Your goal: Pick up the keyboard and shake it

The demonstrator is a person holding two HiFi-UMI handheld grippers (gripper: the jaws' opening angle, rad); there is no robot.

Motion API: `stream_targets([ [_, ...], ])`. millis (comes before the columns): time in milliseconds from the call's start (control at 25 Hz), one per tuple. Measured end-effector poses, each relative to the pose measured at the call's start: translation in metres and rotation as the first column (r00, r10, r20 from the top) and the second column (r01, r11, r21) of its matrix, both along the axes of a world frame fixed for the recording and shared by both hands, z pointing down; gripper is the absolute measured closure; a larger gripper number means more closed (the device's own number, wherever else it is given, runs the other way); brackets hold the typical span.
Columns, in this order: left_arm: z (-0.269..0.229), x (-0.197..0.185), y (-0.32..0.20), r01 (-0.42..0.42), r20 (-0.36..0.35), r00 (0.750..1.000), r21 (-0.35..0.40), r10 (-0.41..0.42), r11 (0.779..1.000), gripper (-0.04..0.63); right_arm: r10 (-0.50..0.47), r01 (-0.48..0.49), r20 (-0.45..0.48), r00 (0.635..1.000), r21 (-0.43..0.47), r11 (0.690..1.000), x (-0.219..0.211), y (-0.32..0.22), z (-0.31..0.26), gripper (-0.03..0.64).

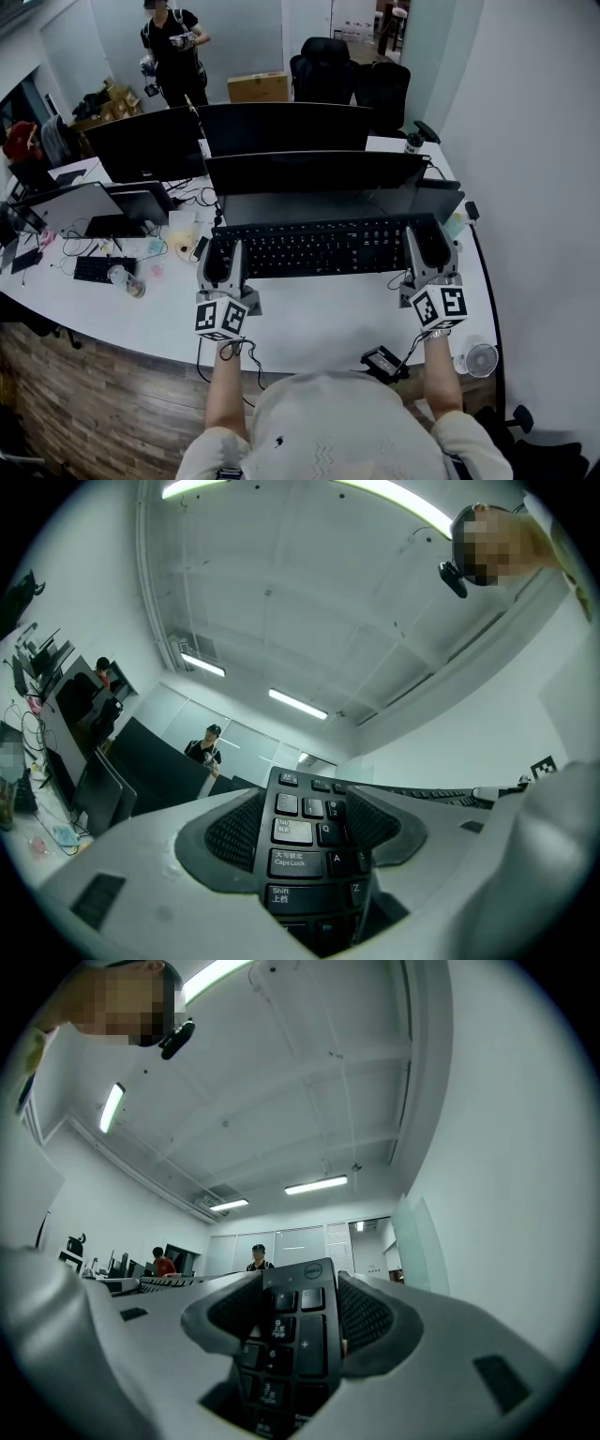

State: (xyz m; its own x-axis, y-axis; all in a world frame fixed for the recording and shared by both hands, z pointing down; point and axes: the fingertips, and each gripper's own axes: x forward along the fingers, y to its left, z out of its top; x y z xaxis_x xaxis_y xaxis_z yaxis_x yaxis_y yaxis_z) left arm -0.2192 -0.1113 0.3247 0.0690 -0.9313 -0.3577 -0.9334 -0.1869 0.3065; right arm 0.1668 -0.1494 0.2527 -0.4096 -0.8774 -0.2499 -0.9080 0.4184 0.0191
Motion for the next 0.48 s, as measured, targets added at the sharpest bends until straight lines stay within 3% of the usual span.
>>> stream_targets([
  [200, -0.009, -0.011, 0.011, -0.038, -0.052, 0.998, 0.088, 0.043, 0.995, 0.322, -0.028, 0.030, -0.017, 0.999, 0.152, 0.988, -0.011, 0.036, -0.030, 0.379],
  [360, 0.003, -0.010, 0.000, -0.030, -0.058, 0.998, 0.042, 0.032, 0.999, 0.322, 0.003, -0.001, -0.042, 0.999, 0.059, 0.998, -0.012, 0.016, -0.017, 0.379],
  [480, -0.002, -0.005, 0.005, -0.030, -0.060, 0.998, 0.067, 0.034, 0.997, 0.322, -0.009, 0.014, -0.041, 0.999, 0.114, 0.993, -0.009, 0.024, -0.026, 0.381],
])
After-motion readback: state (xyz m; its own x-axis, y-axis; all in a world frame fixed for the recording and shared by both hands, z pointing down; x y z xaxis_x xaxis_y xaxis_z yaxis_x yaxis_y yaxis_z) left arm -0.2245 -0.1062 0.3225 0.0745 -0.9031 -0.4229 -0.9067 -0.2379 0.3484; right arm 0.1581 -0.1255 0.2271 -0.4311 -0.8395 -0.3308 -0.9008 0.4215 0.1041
